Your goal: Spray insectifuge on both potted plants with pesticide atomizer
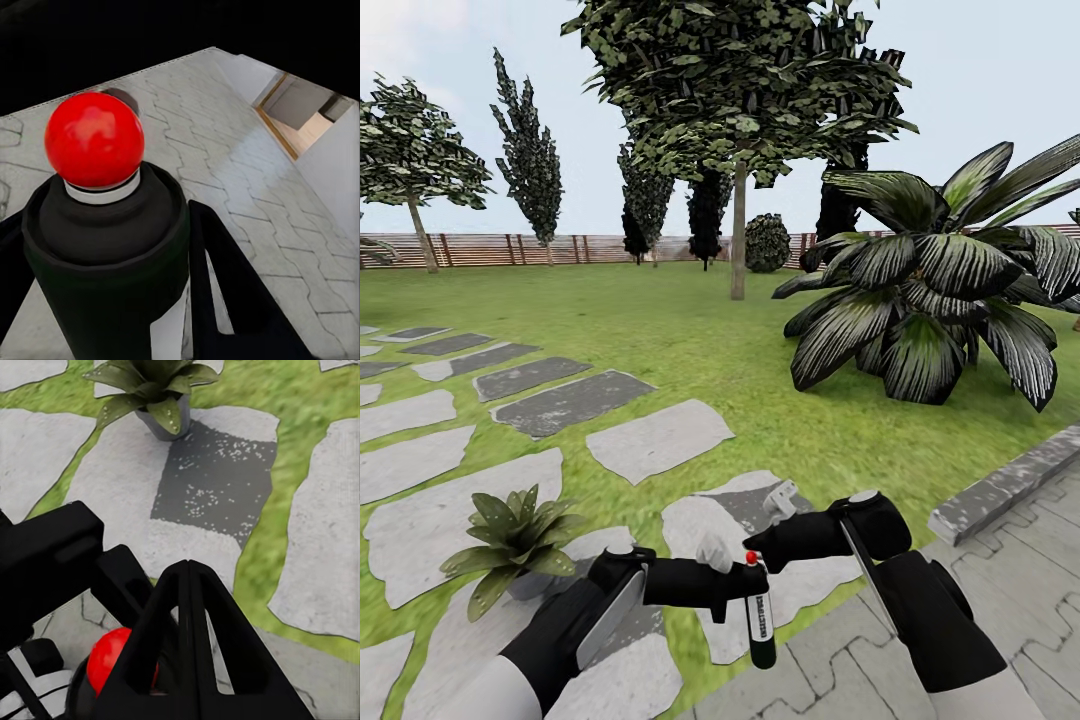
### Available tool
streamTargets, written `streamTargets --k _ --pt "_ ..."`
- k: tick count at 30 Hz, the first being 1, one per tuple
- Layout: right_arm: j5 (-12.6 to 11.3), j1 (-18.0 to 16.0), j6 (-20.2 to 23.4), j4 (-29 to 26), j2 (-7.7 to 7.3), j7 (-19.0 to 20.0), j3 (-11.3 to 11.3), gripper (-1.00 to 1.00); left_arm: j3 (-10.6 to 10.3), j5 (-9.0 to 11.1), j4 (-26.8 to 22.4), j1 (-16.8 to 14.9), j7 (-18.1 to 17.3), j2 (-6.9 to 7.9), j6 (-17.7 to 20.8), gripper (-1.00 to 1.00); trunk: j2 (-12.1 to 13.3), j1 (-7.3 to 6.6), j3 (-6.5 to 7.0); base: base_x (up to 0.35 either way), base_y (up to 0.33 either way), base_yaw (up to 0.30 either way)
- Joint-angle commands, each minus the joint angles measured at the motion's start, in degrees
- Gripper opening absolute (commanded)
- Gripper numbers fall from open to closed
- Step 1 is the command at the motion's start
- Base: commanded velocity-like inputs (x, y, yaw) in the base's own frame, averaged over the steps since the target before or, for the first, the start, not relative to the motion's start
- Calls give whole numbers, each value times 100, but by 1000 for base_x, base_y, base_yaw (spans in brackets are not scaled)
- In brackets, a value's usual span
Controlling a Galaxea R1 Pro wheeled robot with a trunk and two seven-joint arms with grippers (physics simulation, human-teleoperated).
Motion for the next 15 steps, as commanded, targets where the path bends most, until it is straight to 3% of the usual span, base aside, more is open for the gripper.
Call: streamTargets --k 1,15 --pt "59 -6 15 -6 -2 54 2 -100 -11 56 -3 -6 9 11 52 -100 -3 -1 -6 0 0 0" --pt "48 -8 6 -43 -11 59 -29 -100 42 50 92 -6 40 57 44 -100 -3 -1 -6 0 0 0"
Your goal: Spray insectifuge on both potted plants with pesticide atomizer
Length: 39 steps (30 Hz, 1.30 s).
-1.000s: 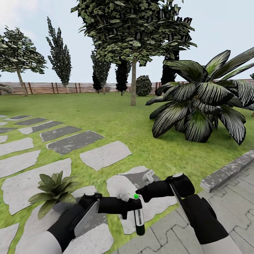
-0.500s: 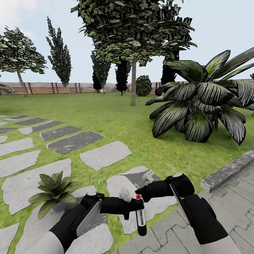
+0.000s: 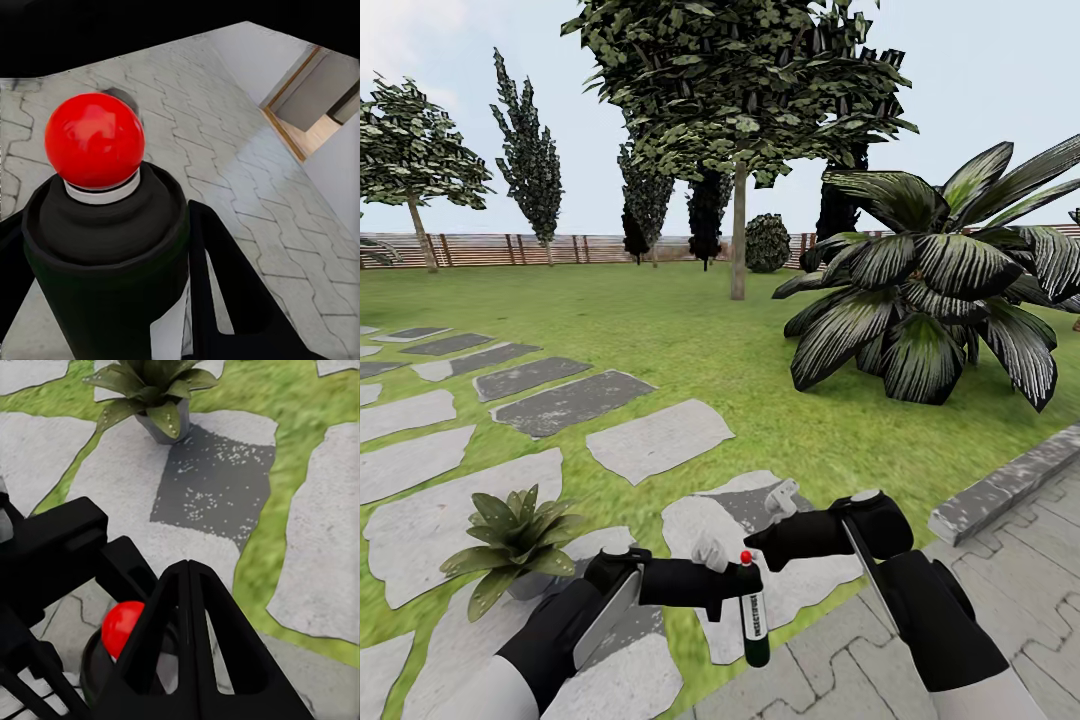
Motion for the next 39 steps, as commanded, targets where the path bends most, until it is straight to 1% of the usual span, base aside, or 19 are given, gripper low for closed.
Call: streamTargets --k 1,11,13,14,15,16,17,19,22,23,25,27,29,30,31,32,33,35,39 --pt "60 -5 15 -20 -2 53 2 -100 -13 58 0 -6 11 7 52 -100 -3 -1 -6 0 0 0" --pt "60 -5 10 -65 -2 47 -27 -100 15 58 270 -6 56 25 -88 -100 -3 -1 -6 0 0 0" --pt "60 -5 9 -66 -2 41 -32 -100 93 58 330 -6 120 26 -126 -100 -3 -1 -6 0 0 0" --pt "60 -5 8 -67 -2 35 -43 -100 190 59 353 -1 211 24 -157 -100 -3 -1 -6 0 0 0" --pt "64 -5 4 -67 -2 29 -60 -100 280 62 368 4 343 22 -177 -100 -3 -1 -6 0 0 0" --pt "65 -5 3 -67 -2 27 -69 -100 313 63 375 7 423 21 -184 -100 -3 -1 -6 0 0 0" --pt "63 -7 1 -69 -12 20 -88 -100 362 67 392 12 610 15 -193 -100 -3 -1 -6 0 0 0" --pt "64 -10 -11 -73 -29 -81 -192 -100 403 70 410 21 965 -2 -209 -100 -3 -1 -6 0 0 0" --pt "66 -15 -221 -82 -29 -707 -657 -100 421 98 425 34 1652 -58 -209 -100 -3 -1 -6 0 0 0" --pt "65 -16 -269 -82 -31 -836 -733 -100 421 106 428 35 1720 -71 -203 -100 -3 -1 -6 0 0 0" --pt "59 -24 -399 -89 -37 -1294 -1029 -100 441 129 483 39 1883 -147 -194 -100 -3 -1 -6 0 0 0" --pt "53 -29 -464 -92 -39 -1635 -1286 -100 485 149 659 65 2006 -218 -199 -100 -3 -1 -6 0 0 0" --pt "52 -29 -479 -96 -42 -1721 -1360 -100 498 154 728 98 2069 -242 -200 -100 -3 -1 -6 0 0 0" --pt "54 -27 -485 -98 -44 -1755 -1389 100 510 158 799 155 2198 -286 -216 -100 -3 -1 -6 0 0 0" --pt "56 -25 -489 -100 -45 -1780 -1411 100 559 212 890 211 2455 -381 -231 -100 -3 -1 -6 0 0 0" --pt "58 -21 -491 -103 -50 -1806 -1426 100 647 346 954 257 2813 -490 -238 -100 -3 -1 -6 0 0 0" --pt "58 -20 -492 -108 -54 -1824 -1441 100 685 425 979 278 3010 -538 -240 -100 -3 -1 -6 0 0 0" --pt "55 -12 -494 -160 -65 -1908 -1583 100 770 686 1049 330 3730 -663 -250 -100 -3 -1 -6 0 0 0" --pt "70 29 -541 -299 -88 -1959 -1744 100 820 834 1095 363 4242 -789 -247 -100 -3 -1 -6 0 0 0"
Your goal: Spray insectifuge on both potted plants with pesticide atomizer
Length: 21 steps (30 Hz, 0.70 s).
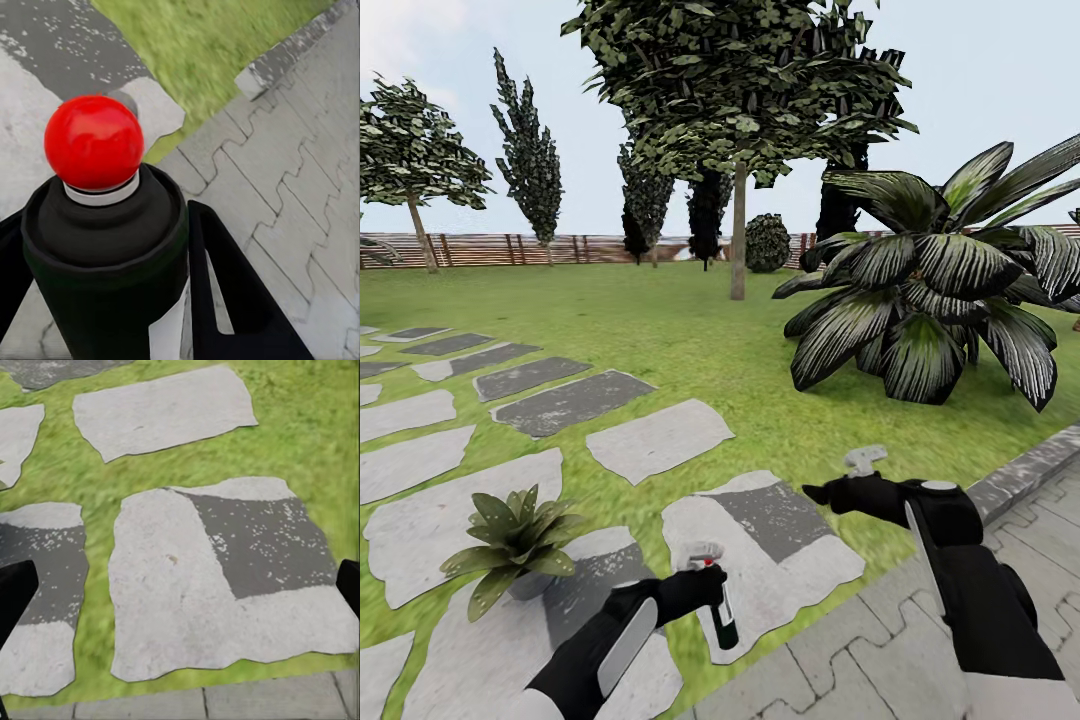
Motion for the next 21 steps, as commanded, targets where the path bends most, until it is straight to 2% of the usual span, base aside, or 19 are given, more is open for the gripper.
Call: streamTargets --k 1,7,13,14,16,21 --pt "61 10 -34 -21 -2 51 -23 100 5 54 -2 0 66 -17 32 -100 -3 -1 -6 0 0 0" --pt "58 31 -133 -105 32 29 -44 100 15 76 -51 15 153 -75 34 -100 -3 -1 -6 33 -26 0" --pt "65 33 -130 -281 72 -274 -40 100 84 65 -299 157 259 -28 22 -100 -3 -1 -6 233 -167 0" --pt "75 33 -123 -284 75 -470 -27 100 103 60 -832 396 472 10 34 -100 -3 -1 -6 288 -174 0" --pt "67 33 -101 -300 81 -577 -23 100 147 49 -1233 607 661 47 39 -100 -3 -1 -6 294 -171 0" --pt "62 33 -70 -363 86 -648 -13 100 562 -2 -1998 1027 862 99 26 -100 -3 -1 -6 299 -176 0"
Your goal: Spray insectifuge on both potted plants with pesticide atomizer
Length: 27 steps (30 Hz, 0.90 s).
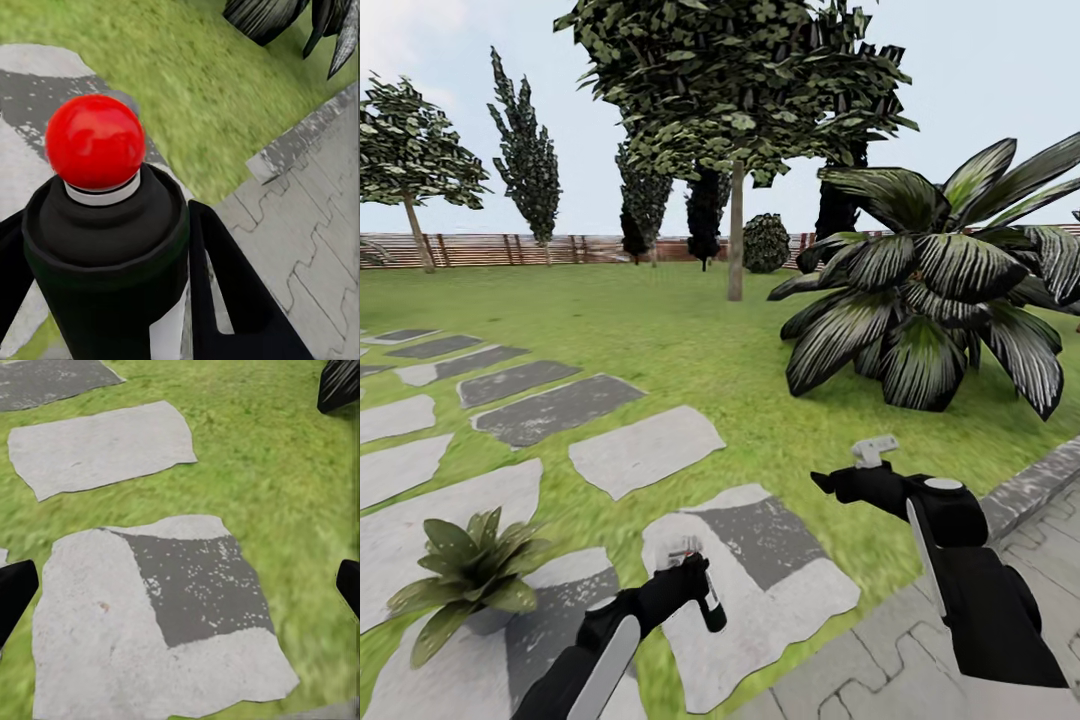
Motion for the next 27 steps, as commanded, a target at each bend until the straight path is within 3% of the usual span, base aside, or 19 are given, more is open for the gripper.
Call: streamTargets --k 1,11,16,27 --pt "58 -4 29 -19 -3 36 -12 100 58 12 -128 57 4 -4 37 -100 -2 2 -6 300 -193 98" --pt "55 33 7 -86 -11 22 -18 100 106 5 -219 118 24 5 60 -100 -2 2 -6 300 -210 201" --pt "55 77 -2 -94 -23 22 -12 100 111 8 -491 215 14 115 94 -100 -2 2 -6 300 -216 37" --pt "55 83 -14 -95 -26 31 -18 100 111 23 -474 219 16 123 103 -100 -2 2 -6 300 -206 2"
